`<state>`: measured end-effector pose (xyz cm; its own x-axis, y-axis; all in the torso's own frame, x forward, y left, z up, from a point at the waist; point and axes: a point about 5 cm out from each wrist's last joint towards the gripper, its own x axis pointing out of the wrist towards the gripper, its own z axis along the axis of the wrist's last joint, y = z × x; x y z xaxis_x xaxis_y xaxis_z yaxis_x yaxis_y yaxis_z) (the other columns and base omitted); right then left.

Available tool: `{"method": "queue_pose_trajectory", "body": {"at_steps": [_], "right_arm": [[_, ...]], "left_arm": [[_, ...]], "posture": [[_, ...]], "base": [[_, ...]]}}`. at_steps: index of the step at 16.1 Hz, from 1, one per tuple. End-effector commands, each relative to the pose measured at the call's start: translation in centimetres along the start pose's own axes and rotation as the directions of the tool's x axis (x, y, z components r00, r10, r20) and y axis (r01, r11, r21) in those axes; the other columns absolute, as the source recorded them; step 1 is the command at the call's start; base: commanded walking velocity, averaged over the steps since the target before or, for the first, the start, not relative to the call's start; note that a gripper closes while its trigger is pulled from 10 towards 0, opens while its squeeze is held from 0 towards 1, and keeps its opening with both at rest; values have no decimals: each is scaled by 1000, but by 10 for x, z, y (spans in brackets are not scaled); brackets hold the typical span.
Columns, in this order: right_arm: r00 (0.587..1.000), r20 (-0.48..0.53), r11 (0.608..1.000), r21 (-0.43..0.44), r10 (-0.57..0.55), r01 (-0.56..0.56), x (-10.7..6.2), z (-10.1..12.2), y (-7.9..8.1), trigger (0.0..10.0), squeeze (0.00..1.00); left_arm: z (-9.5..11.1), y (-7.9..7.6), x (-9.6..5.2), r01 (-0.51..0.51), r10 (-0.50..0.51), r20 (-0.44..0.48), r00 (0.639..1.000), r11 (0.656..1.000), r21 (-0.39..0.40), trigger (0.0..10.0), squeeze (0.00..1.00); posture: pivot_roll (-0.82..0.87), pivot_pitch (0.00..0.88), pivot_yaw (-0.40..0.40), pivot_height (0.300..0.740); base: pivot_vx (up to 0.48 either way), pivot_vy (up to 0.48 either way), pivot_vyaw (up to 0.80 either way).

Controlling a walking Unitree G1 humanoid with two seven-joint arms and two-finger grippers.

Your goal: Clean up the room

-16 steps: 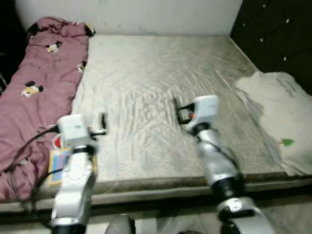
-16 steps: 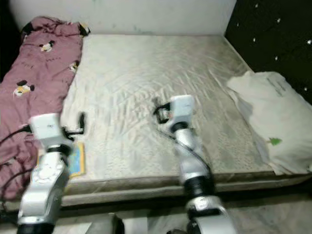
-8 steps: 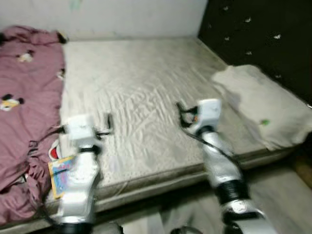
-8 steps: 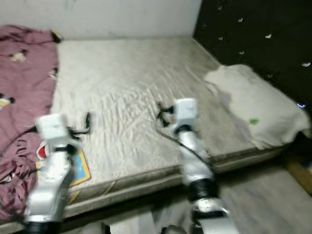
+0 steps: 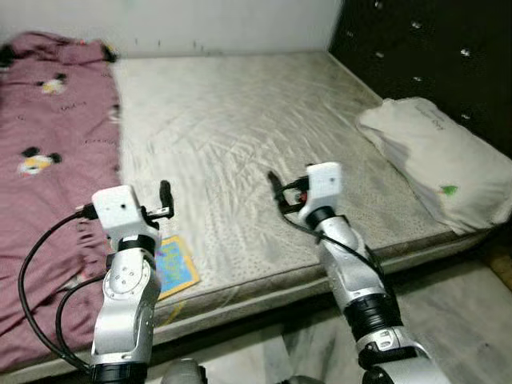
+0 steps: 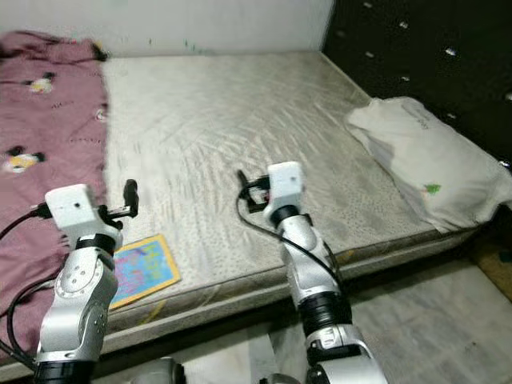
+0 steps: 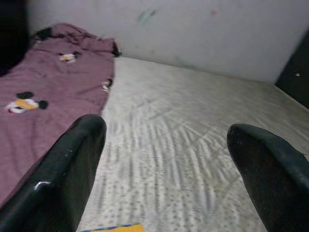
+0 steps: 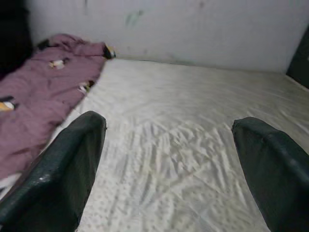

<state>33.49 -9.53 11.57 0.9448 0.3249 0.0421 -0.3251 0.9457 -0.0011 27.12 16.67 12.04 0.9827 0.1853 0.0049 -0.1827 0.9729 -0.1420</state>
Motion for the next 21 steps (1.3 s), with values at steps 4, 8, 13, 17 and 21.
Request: {"method": "queue_pose_trajectory", "body": {"at_steps": [4, 8, 13, 17, 21], "right_arm": [[996, 42, 997, 3, -82, 81, -5, 6, -13, 10000, 0], [991, 48, 992, -7, -128, 128, -13, 5, -22, 10000, 0], [996, 48, 995, -58, -79, 82, -8, 8, -18, 10000, 0], [999, 36, 997, -62, -40, 42, -2, 9, -13, 10000, 0], [999, 37, 997, -66, -36, 38, 0, 10, -13, 10000, 0]], "left_arm": [[-3, -15, 2, 59, -59, -15, 998, 998, -11, 10000, 0], [-2, -30, 11, 138, -138, -19, 990, 990, -6, 10000, 0], [-2, -24, 8, 117, -117, -4, 993, 993, -15, 10000, 0], [-1, -25, 4, 116, -116, 11, 993, 993, -28, 10000, 0], [-2, -23, 4, 114, -114, 11, 993, 993, -30, 10000, 0]], "posture": [[59, 34, -4, 740], [25, 26, 37, 740], [49, 40, -13, 740], [68, 45, -47, 740], [62, 41, -46, 740]], "base": [[0, 0, 0], [0, 0, 0], [0, 0, 466], [120, 0, 139], [183, 0, 0]]}}
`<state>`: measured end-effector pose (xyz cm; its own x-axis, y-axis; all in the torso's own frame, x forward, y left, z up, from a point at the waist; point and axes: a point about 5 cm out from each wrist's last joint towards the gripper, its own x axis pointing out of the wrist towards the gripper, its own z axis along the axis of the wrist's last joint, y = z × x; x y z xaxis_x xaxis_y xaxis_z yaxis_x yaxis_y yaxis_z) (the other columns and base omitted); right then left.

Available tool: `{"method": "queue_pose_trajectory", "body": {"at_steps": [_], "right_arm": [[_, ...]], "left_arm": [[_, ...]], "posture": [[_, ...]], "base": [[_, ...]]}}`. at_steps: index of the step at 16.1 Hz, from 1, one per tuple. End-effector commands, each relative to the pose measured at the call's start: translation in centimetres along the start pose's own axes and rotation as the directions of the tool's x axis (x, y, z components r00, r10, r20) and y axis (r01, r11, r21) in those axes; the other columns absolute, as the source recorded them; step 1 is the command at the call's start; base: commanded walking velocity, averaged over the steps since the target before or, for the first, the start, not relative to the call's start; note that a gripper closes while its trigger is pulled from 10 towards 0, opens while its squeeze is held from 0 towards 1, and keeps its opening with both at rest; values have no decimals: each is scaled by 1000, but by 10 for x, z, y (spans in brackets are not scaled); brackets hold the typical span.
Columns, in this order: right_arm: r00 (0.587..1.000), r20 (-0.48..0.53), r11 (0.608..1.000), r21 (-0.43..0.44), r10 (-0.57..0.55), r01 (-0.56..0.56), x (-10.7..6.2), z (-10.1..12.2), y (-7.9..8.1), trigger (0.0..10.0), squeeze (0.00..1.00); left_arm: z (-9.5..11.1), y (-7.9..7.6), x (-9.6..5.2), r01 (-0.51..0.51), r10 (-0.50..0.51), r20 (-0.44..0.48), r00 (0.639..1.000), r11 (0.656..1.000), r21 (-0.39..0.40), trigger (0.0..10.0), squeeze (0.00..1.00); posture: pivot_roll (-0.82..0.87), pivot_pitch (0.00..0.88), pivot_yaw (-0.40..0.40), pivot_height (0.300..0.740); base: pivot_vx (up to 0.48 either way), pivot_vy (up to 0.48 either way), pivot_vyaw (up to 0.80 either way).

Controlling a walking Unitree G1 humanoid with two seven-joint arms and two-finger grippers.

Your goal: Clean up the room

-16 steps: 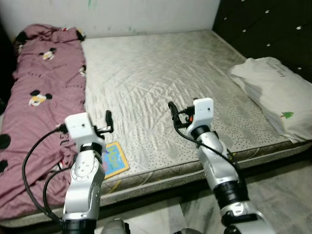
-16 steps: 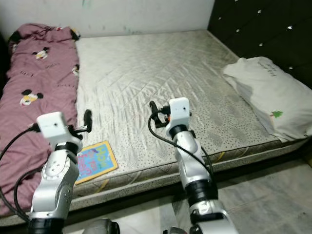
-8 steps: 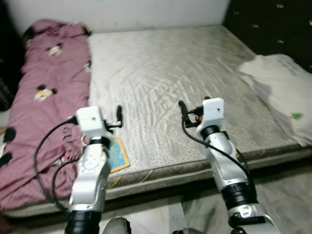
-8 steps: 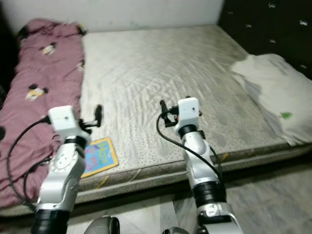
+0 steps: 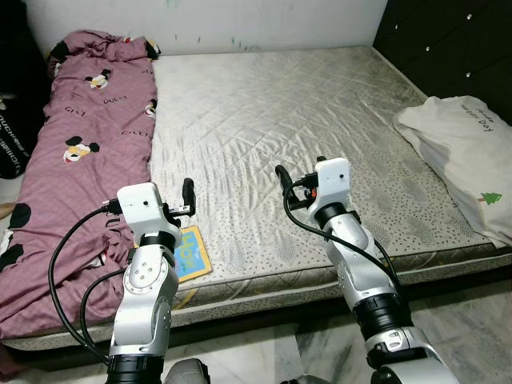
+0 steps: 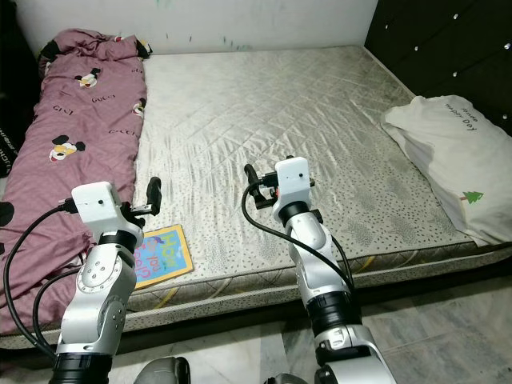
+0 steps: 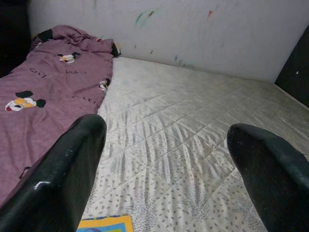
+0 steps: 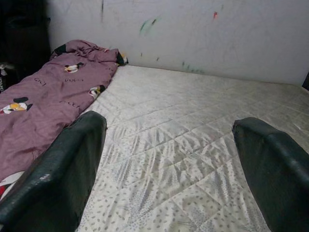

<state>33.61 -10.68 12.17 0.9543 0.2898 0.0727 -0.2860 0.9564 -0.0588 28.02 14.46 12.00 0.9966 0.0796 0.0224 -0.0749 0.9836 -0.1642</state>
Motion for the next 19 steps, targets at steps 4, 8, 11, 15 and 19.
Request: {"method": "queue_pose_trajectory", "body": {"at_steps": [4, 8, 11, 15, 19], "right_arm": [[1000, 7, 1000, -12, -4, 5, 2, 3, -4, 10000, 0], [1000, 8, 1000, -20, -1, 1, 2, 3, -4, 10000, 0], [1000, 4, 1000, -25, -2, 2, 2, 2, -6, 10000, 0], [1000, 1, 1000, -27, -3, 3, 1, 1, -6, 10000, 0], [1000, -4, 1000, -28, 1, -1, 1, 0, -6, 10000, 0]], "left_arm": [[3, -3, 1, 21, -21, 14, 1000, 1000, -8, 10000, 0], [2, -3, 1, 17, -17, 13, 1000, 1000, -13, 10000, 0], [1, -3, 0, 12, -12, 3, 1000, 999, -35, 10000, 0], [0, -3, 2, 12, -12, -8, 1000, 998, -55, 10000, 0], [0, -4, 3, 13, -13, -5, 1000, 998, -61, 10000, 0]], "posture": [[57, 42, -44, 740], [59, 44, -47, 740], [60, 48, -49, 740], [56, 52, -49, 740], [55, 52, -49, 740]], "base": [[274, 0, 0], [321, 0, 0], [0, 0, 0], [0, 211, 0], [0, 480, 0]]}}
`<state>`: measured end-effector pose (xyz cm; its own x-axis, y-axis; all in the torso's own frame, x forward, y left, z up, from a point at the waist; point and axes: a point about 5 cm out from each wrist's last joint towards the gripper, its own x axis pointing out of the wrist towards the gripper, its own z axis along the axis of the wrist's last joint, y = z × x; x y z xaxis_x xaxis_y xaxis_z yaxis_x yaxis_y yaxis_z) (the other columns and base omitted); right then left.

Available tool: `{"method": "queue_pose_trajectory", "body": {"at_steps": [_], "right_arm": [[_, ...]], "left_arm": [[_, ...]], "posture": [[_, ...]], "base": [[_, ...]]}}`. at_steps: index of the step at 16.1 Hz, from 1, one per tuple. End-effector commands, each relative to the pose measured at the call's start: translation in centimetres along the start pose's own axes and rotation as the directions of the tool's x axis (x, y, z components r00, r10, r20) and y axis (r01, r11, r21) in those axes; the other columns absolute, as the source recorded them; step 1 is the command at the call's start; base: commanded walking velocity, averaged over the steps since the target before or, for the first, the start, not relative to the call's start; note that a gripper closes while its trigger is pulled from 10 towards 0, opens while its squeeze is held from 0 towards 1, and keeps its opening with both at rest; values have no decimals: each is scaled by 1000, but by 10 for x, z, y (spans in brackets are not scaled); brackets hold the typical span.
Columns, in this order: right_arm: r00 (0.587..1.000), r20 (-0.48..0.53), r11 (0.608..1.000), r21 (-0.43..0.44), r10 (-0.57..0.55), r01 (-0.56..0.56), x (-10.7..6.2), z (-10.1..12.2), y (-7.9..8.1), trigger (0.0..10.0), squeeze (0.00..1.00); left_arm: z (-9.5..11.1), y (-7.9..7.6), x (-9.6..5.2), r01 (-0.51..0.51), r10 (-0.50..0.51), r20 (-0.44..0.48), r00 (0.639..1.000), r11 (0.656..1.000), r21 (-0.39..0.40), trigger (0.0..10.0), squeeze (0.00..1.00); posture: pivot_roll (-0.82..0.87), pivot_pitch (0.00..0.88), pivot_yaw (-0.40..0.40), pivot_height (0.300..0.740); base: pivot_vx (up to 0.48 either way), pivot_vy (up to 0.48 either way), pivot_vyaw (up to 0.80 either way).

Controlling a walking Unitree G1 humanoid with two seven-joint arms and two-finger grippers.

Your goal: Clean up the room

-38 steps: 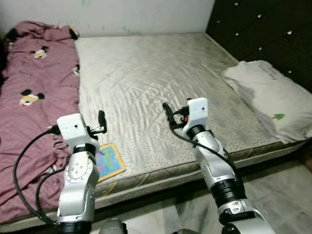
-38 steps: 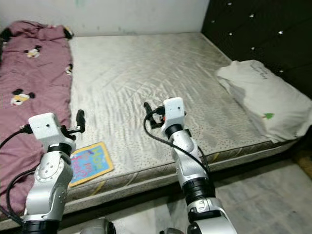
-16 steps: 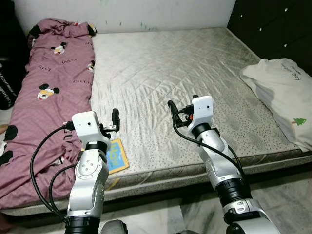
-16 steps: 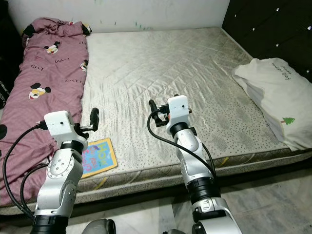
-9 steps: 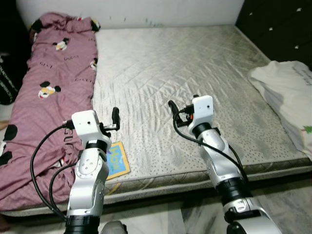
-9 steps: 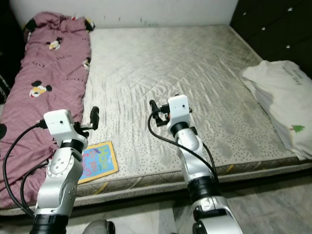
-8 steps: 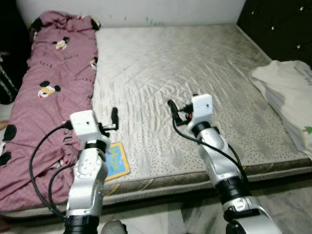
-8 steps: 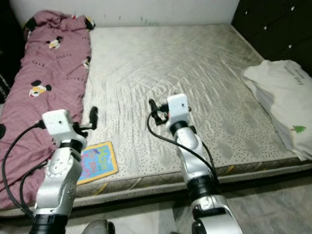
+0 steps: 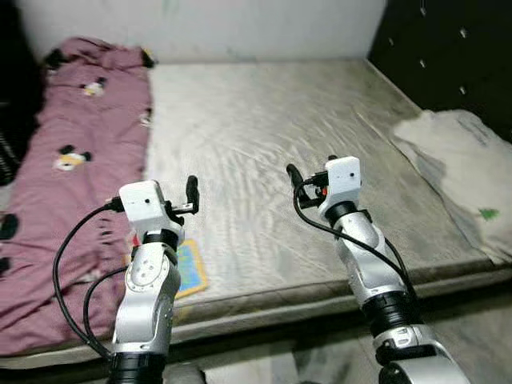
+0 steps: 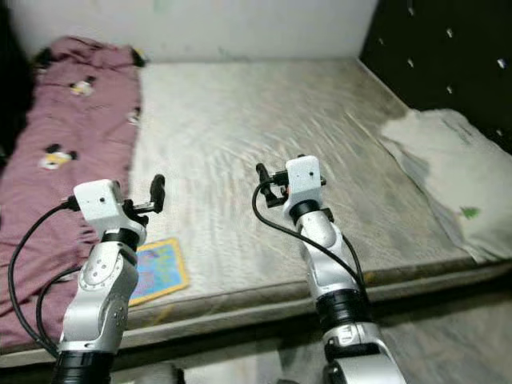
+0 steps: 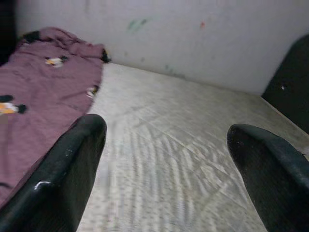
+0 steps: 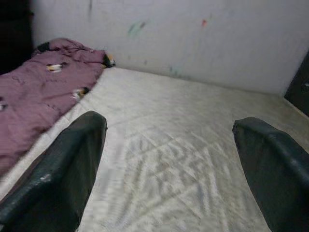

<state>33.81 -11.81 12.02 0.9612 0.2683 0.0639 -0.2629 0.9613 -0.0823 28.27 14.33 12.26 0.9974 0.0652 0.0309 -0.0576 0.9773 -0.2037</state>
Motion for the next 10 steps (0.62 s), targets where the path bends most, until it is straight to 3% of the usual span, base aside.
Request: {"method": "queue_pose_trajectory", "body": {"at_steps": [1, 6, 10], "right_arm": [[1000, 6, 1000, -3, 23, -23, 2, 2, 5, 10000, 0], [1000, 0, 1000, -1, 31, -31, 2, 1, 7, 10000, 0], [999, -4, 999, 3, 32, -32, 3, 1, 8, 10000, 0]], "left_arm": [[-2, -2, 0, -3, 3, -11, 1000, 1000, -20, 10000, 0], [0, 1, 0, -15, 15, 1, 1000, 1000, -20, 10000, 0], [3, 0, 0, -6, 6, 17, 1000, 1000, -21, 10000, 0]], "posture": [[55, 52, -49, 740], [56, 59, -51, 740], [57, 57, -51, 740]], "base": [[0, 480, 0], [0, 450, 0], [0, 0, 0]]}}
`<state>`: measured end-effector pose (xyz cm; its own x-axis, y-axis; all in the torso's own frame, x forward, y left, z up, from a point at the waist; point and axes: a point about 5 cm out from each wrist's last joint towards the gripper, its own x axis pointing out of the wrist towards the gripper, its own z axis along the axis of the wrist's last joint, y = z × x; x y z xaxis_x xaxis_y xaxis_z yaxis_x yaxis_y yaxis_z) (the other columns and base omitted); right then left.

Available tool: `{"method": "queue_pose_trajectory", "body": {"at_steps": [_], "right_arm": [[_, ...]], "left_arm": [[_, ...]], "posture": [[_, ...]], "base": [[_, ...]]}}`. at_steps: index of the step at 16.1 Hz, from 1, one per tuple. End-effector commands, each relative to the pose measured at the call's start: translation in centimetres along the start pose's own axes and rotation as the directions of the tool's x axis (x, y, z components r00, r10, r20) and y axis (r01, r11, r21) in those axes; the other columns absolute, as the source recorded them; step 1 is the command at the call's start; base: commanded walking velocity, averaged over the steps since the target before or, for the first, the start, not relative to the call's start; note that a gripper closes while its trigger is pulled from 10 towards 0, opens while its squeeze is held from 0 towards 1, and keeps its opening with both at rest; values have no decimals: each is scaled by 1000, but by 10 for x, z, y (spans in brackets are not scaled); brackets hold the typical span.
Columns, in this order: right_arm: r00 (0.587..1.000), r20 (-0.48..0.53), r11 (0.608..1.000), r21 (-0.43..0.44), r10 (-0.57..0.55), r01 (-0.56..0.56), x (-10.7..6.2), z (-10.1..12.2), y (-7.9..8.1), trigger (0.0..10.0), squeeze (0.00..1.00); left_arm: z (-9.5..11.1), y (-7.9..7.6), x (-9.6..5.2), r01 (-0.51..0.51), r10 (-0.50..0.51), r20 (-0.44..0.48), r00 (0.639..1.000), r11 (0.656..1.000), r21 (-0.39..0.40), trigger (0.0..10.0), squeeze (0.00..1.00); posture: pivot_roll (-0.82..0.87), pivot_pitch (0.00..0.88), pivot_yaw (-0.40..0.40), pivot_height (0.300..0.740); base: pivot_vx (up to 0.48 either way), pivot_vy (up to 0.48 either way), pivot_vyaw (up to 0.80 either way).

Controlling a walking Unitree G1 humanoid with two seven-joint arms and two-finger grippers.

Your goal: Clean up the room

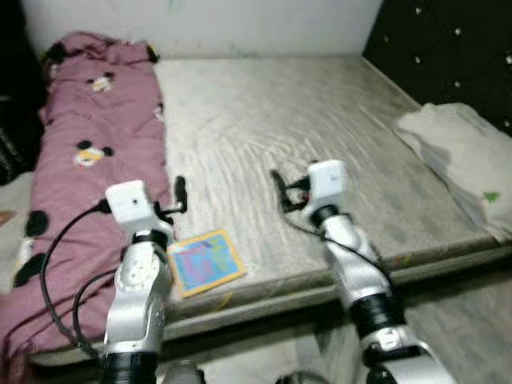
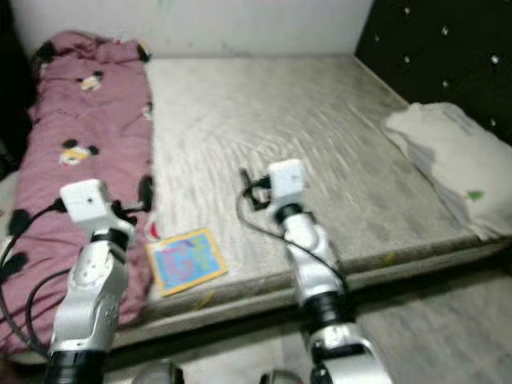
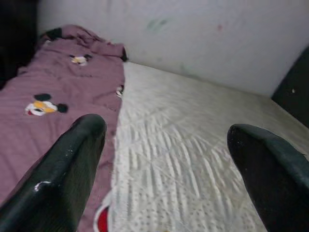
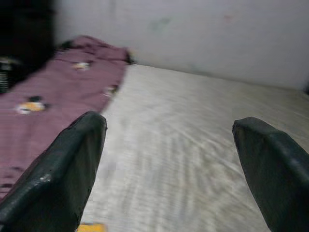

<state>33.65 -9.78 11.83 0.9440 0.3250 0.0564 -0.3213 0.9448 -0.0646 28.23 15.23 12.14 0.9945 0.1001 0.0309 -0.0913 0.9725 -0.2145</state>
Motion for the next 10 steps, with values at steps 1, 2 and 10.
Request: {"method": "queue_pose_trajectory", "body": {"at_steps": [1, 2, 10], "right_arm": [[1000, -4, 1000, -13, -28, 28, -2, 1, -12, 10000, 0], [1000, -3, 1000, -14, -28, 27, -2, 1, -12, 10000, 0], [1000, 1, 999, -32, -15, 15, 0, 2, -10, 10000, 0]], "left_arm": [[2, -9, 0, 37, -37, 12, 999, 999, -11, 10000, 0], [3, -9, 0, 38, -38, 15, 999, 999, -16, 10000, 0], [4, -10, -1, 53, -52, 24, 998, 998, -26, 10000, 0]], "posture": [[57, 57, -51, 740], [57, 58, -52, 740], [60, 52, -57, 740]], "base": [[0, 0, 0], [0, 0, 0], [137, 0, 0]]}}
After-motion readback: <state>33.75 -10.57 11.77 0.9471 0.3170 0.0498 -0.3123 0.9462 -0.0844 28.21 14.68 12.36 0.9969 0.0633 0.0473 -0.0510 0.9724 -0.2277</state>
